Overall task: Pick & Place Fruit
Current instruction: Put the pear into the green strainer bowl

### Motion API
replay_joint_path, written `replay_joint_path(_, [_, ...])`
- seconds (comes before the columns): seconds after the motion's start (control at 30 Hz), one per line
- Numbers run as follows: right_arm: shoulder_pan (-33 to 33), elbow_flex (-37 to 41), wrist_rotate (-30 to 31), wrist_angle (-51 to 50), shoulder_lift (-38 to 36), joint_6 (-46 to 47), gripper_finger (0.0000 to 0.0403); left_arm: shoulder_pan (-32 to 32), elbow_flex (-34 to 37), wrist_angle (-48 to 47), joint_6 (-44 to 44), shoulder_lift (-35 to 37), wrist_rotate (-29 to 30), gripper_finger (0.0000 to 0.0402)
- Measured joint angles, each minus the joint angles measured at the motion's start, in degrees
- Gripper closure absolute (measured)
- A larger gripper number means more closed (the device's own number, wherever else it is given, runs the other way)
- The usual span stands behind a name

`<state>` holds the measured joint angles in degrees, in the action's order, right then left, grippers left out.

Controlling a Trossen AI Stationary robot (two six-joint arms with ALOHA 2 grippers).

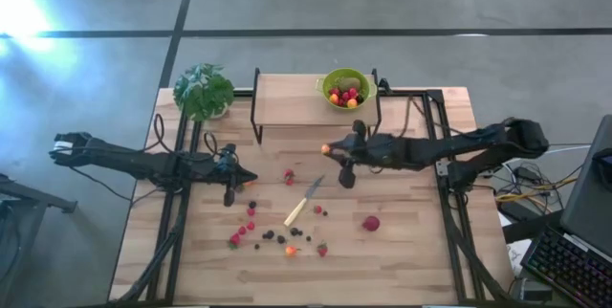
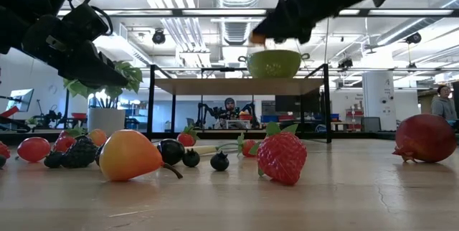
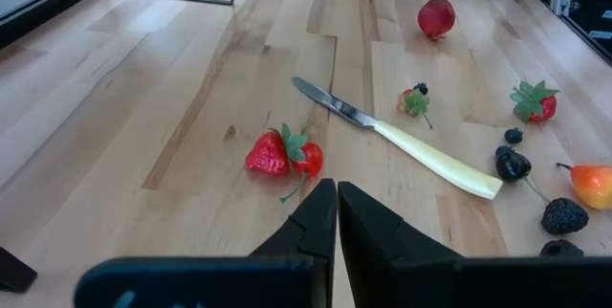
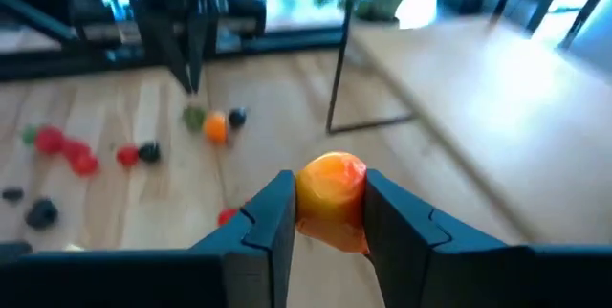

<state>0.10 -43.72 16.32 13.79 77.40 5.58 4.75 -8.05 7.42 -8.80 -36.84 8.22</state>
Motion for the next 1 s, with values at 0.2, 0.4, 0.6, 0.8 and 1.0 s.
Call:
replay_joint_path(0.2, [-3.99,0.00,0.15,0.14,-7.20,-2.03,0.0291,0.00,0.00,-0.13,-0.01,0.00,-0.01,0.0381])
replay_joint_path(0.4, [-11.38,0.00,0.17,0.71,-10.61,-3.13,0.0293,0.00,0.00,-0.21,0.00,0.00,-0.01,0.0381])
replay_joint_path(0.6, [-19.79,0.00,0.20,1.45,-10.75,-3.15,0.0301,0.00,0.00,-0.33,0.01,0.00,0.00,0.0381])
replay_joint_path(0.8, [-25.76,0.00,0.14,1.41,-9.21,-2.67,0.0287,0.00,0.00,-0.31,-0.01,0.00,-0.01,0.0381])
replay_joint_path(1.0, [-27.60,0.00,-0.35,1.07,-9.00,0.12,0.0288,-0.02,0.00,-0.28,0.01,0.00,0.01,0.0381])
